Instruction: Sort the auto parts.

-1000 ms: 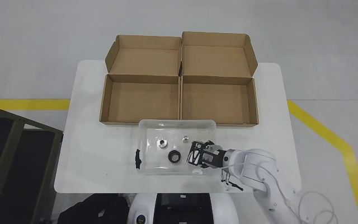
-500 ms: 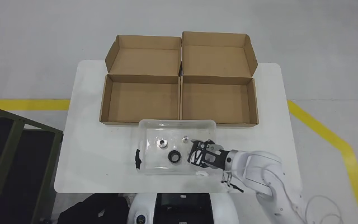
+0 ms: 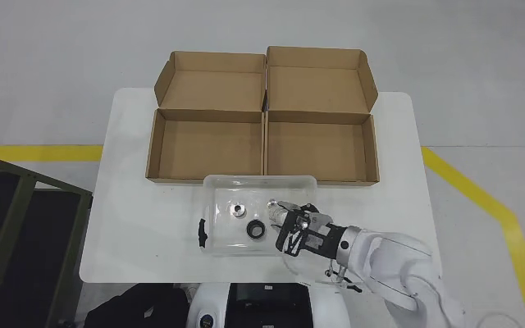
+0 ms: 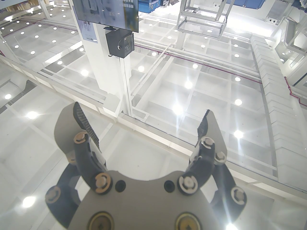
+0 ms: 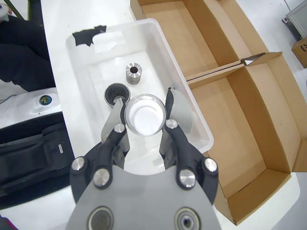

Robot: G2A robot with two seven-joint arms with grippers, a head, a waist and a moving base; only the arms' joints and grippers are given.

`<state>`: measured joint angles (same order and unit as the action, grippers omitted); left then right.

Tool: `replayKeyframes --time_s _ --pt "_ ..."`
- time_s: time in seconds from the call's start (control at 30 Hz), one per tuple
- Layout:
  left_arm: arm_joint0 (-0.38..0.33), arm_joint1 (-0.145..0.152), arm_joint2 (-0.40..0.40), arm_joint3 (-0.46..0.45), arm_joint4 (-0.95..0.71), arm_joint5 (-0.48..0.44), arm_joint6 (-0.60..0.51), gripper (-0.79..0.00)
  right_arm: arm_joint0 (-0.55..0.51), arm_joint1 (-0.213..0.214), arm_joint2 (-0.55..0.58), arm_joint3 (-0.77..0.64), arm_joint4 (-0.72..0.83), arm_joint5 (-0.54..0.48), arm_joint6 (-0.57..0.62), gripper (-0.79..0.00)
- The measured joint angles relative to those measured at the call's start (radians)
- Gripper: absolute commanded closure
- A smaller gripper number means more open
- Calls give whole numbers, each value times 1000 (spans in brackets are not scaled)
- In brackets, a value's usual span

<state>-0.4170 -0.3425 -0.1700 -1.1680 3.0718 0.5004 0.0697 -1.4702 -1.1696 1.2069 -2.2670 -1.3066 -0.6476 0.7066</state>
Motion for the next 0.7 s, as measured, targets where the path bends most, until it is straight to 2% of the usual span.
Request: replayKeyframes --time_s 0.3,0.7 --pt "0 0 0 0 0 0 0 -785 30 -3 -26 57 82 10 -191 0" --pt "0 0 0 0 0 0 0 -785 139 -23 -75 128 175 123 -360 0"
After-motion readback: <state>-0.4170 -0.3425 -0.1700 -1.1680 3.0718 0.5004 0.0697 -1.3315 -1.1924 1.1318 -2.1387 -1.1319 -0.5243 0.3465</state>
